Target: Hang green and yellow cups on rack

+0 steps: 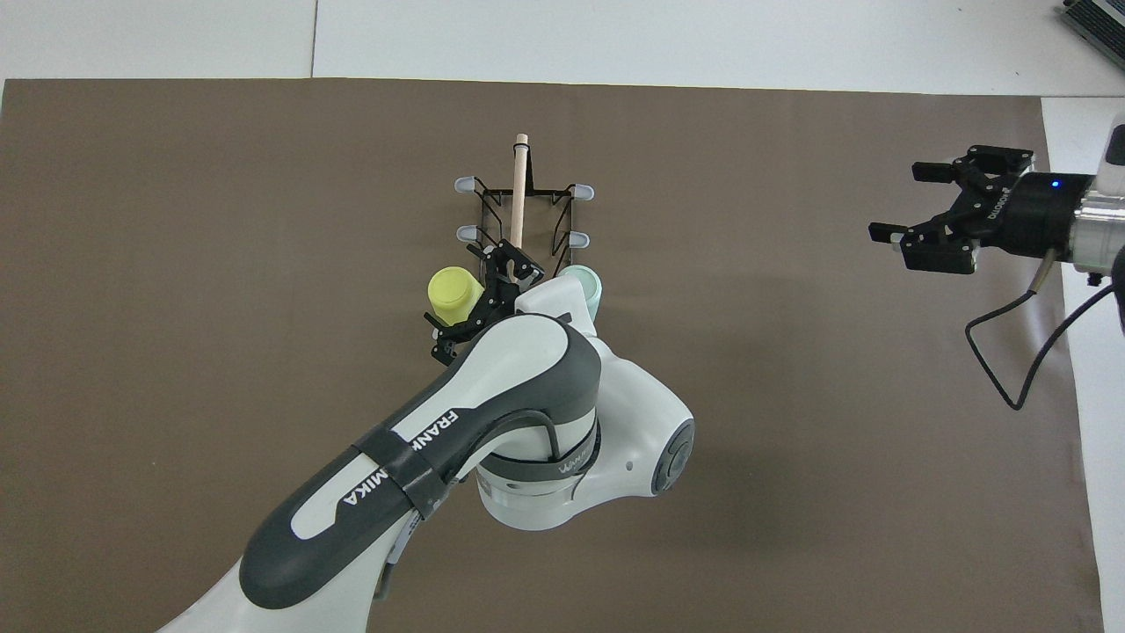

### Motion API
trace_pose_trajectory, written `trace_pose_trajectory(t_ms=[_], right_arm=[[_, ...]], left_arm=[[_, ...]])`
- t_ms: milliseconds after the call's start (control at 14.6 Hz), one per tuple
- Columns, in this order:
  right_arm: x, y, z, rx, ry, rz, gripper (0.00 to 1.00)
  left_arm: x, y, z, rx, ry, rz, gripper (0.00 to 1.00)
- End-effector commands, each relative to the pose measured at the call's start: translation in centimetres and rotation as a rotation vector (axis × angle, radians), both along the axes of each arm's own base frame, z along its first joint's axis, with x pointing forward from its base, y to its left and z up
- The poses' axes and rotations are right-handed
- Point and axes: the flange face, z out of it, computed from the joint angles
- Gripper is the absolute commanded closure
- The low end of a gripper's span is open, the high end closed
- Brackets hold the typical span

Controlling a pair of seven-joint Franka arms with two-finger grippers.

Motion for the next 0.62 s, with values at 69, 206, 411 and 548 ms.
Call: trace_pose_trajectory(t_ms=[69,206,411,548], right_arm=[[0.6,3.9,0.8,-0.13,0.103,-0.217,0.0],[0.8,5.8,1.3,-0.265,0.116,-0.352,0.0],[-0.1,6.8,1.1,-0.29,0.204,-0.488,0.0],[-1.3,6.6,2.2,-0.278,0.285,-0.584,0.0]], left_arm=[[1.1,3.8,4.0,0.008,0.213,-0.047,0.0],[2.4,6.4,5.9,-0.031,0.322,-0.084,0.0],[4.4,10.7,7.8,-0.066,0.476,-0.163,0.0],[5.3,13.6,8.8,-0.091,0.571,-0.209,0.0]])
